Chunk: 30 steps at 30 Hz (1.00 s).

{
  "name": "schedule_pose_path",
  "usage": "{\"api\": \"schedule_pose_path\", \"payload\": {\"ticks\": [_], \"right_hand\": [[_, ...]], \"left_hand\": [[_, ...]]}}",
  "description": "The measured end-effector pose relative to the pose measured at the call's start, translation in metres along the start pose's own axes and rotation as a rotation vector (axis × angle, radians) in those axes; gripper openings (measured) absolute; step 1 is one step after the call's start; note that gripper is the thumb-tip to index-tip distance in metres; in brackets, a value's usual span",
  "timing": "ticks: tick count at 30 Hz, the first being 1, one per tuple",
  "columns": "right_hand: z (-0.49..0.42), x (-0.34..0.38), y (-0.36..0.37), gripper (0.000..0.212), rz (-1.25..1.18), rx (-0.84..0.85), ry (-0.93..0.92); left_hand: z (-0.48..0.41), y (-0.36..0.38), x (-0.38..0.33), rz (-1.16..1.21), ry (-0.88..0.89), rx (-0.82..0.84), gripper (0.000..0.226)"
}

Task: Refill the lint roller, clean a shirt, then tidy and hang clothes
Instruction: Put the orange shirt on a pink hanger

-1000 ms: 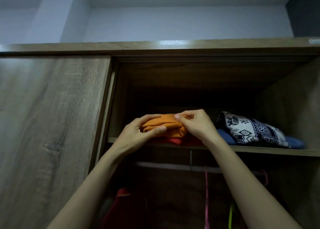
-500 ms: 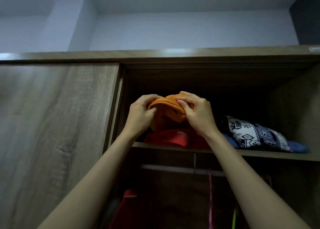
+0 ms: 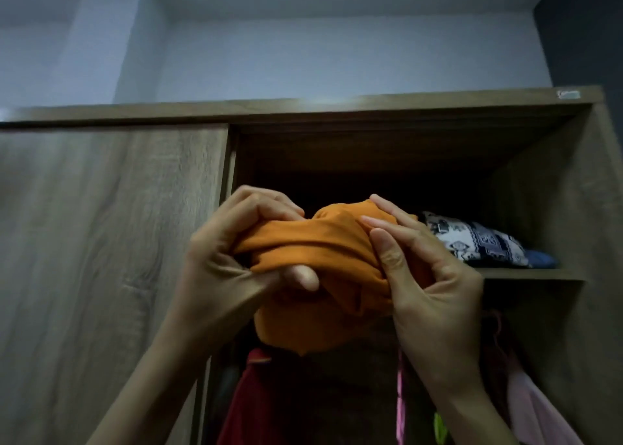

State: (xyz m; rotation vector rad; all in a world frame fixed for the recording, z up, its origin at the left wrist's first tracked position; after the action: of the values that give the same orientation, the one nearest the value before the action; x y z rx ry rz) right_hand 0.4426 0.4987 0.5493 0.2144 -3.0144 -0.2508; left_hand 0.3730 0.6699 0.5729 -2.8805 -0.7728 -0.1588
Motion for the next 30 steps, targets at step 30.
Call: {"api": "schedule_pose_path", "payload": {"ticks": [30], "right_hand": [[0.327, -0.103, -0.07, 0.015, 0.328, 0.257, 0.792]], "left_hand": [[0.383, 0.09, 0.044, 0.2, -1.444, 0.085, 0.037]]}}
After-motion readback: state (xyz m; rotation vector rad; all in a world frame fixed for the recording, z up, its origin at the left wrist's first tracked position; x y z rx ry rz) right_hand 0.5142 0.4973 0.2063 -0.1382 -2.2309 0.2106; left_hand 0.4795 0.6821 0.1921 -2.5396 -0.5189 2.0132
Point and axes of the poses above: each hand's wrist, its own z-axis away from the middle knuckle, its own y-axis out of the palm, x = y × z, the point moved 6 cm from there along -z, towards the middle knuckle, and after that the axes turned 1 degree about -z, right-handed, at the moved point
